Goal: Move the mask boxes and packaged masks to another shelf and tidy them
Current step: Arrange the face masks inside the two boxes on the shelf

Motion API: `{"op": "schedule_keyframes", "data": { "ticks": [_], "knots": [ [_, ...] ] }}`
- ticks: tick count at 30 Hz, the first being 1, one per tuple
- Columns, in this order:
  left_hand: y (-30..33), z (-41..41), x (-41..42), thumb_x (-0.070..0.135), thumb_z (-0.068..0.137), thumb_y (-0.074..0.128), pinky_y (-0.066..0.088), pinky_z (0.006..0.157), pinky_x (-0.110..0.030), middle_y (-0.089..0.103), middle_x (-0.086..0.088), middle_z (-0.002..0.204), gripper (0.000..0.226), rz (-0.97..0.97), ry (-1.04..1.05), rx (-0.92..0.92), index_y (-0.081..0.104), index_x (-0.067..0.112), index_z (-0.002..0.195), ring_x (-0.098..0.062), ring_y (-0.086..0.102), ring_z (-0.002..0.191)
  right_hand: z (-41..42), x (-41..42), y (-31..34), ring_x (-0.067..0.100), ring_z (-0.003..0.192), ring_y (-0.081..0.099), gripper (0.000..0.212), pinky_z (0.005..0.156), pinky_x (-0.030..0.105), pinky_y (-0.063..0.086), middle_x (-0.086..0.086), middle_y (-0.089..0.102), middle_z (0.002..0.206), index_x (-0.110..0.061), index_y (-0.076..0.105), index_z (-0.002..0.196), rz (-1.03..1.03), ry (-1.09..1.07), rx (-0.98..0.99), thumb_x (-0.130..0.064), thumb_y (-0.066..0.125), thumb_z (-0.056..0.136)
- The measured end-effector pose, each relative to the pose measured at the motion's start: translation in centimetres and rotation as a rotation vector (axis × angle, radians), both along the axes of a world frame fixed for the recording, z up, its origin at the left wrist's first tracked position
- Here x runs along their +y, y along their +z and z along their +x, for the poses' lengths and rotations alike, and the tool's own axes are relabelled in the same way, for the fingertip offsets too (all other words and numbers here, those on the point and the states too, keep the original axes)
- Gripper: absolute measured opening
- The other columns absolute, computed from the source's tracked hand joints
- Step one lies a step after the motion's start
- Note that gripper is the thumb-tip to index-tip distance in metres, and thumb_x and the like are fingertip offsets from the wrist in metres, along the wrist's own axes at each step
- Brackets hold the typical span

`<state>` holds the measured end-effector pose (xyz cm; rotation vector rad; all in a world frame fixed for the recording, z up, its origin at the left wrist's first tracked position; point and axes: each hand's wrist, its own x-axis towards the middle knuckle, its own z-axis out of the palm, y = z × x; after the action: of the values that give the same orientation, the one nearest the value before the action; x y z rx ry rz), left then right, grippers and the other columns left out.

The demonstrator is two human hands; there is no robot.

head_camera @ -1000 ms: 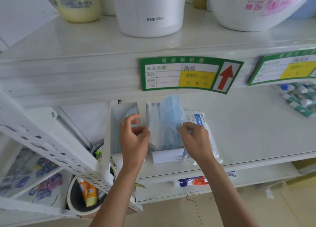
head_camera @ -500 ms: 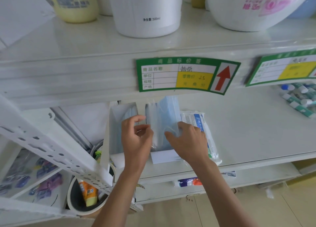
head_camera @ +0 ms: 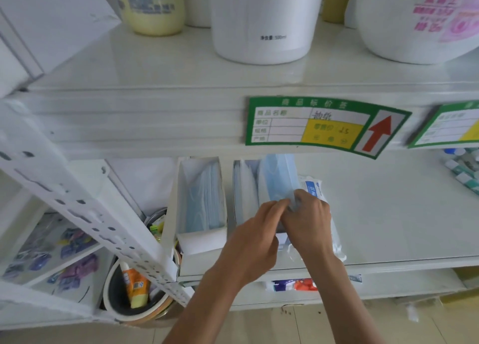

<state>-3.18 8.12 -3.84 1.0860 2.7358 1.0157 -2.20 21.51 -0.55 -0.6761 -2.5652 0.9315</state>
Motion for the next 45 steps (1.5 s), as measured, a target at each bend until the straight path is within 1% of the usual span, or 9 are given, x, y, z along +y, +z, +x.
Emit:
{"op": "schedule_keyframes", "data": {
  "ticks": [6, 11, 14, 17, 21, 30, 34, 39, 45],
  "knots": [
    [0.5, 0.0, -0.4, 0.017, 0.098, 0.052, 0.031, 0.121, -0.038, 0.053, 0.007, 0.145, 0.057, -0.041, -0.023, 0.112, 0.032, 0.029, 0.149, -0.015, 0.050, 0.132, -0.3, 0.7, -1.0, 0.023, 0.055, 0.033, 0.016, 0.048, 0.034, 0.030, 0.011, 0.047, 0.056, -0.001, 0.047, 0.066, -0.038, -0.020, 0.003, -0.005, 0.060, 0.074],
    [0.1, -1.1, -2.0, 0.034, 0.102, 0.043, 0.017, 0.125, -0.048, 0.070, 0.003, 0.109, 0.034, -0.154, 0.130, 0.311, 0.059, 0.022, 0.130, -0.016, 0.059, 0.114, -0.1, 1.0, -1.0, 0.023, 0.055, 0.032, 0.030, 0.048, 0.033, 0.029, 0.003, 0.037, 0.055, -0.008, 0.038, 0.063, -0.081, -0.013, 0.002, -0.011, 0.063, 0.079],
    [0.4, -1.7, -2.1, 0.033, 0.103, 0.038, 0.020, 0.124, -0.051, 0.070, 0.004, 0.097, 0.033, -0.176, 0.192, 0.318, 0.066, 0.021, 0.115, -0.016, 0.061, 0.106, 0.3, 0.0, -0.6, 0.023, 0.062, 0.045, 0.010, 0.051, 0.027, 0.033, -0.001, 0.050, 0.066, -0.015, 0.054, 0.084, -0.023, 0.068, 0.003, -0.009, 0.062, 0.085],
    [0.9, -2.4, -1.8, 0.028, 0.103, 0.042, 0.022, 0.122, -0.049, 0.073, 0.004, 0.098, 0.030, -0.106, 0.243, 0.225, 0.067, 0.021, 0.118, -0.017, 0.061, 0.109, 0.5, -1.3, -0.2, 0.023, 0.076, 0.058, 0.063, 0.062, 0.034, 0.048, 0.003, 0.065, 0.095, -0.032, 0.036, 0.143, 0.075, 0.151, -0.021, -0.010, 0.059, 0.088],
    [1.9, -3.7, -1.5, 0.051, 0.102, 0.027, 0.042, 0.104, -0.048, 0.073, 0.005, 0.080, 0.048, 0.058, 0.325, -0.046, 0.068, 0.027, 0.095, -0.020, 0.067, 0.089, 0.9, -3.6, 0.1, 0.022, 0.079, 0.062, 0.081, 0.060, 0.034, 0.044, 0.000, 0.065, 0.095, -0.033, 0.012, 0.155, 0.178, 0.221, -0.034, -0.016, 0.057, 0.089],
    [2.8, -5.0, -1.4, 0.054, 0.090, 0.056, 0.045, 0.059, -0.035, 0.056, 0.002, 0.056, 0.048, 0.012, 0.455, -0.263, 0.052, 0.015, 0.063, -0.017, 0.059, 0.059, 2.6, -4.3, -0.9, 0.015, 0.102, 0.059, 0.044, 0.095, 0.033, 0.043, -0.012, 0.068, 0.106, -0.030, 0.057, 0.122, 0.008, 0.447, -0.094, -0.036, 0.050, 0.079],
    [2.4, -5.4, -1.4, 0.024, 0.082, 0.061, 0.031, 0.050, -0.031, 0.044, -0.001, 0.054, 0.032, -0.008, 0.486, -0.274, 0.040, 0.014, 0.060, -0.018, 0.042, 0.051, 2.4, -2.8, -0.8, 0.004, 0.083, 0.059, 0.050, 0.081, 0.020, 0.047, -0.002, 0.072, 0.107, -0.021, 0.064, 0.131, -0.137, 0.431, -0.061, -0.013, 0.045, 0.085],
    [2.1, -5.5, -1.4, 0.018, 0.083, 0.060, 0.024, 0.051, -0.029, 0.032, 0.003, 0.052, 0.038, -0.031, 0.476, -0.212, 0.031, 0.017, 0.058, -0.015, 0.031, 0.049, 1.2, -1.9, -0.5, 0.031, 0.094, 0.064, 0.040, 0.080, 0.039, 0.055, 0.012, 0.067, 0.115, -0.003, 0.064, 0.121, 0.058, 0.307, -0.090, 0.006, 0.045, 0.087],
    [2.3, -5.5, 0.8, 0.075, 0.083, 0.045, 0.041, 0.086, -0.041, 0.064, 0.004, 0.071, 0.056, -0.385, 0.516, 0.006, 0.060, 0.022, 0.076, -0.022, 0.061, 0.077, -0.3, -2.3, -0.9, 0.025, 0.079, 0.049, 0.015, 0.064, 0.032, 0.039, 0.011, 0.058, 0.108, -0.008, 0.050, 0.078, 0.211, 0.227, -0.142, 0.001, 0.059, 0.085]
  ]
}}
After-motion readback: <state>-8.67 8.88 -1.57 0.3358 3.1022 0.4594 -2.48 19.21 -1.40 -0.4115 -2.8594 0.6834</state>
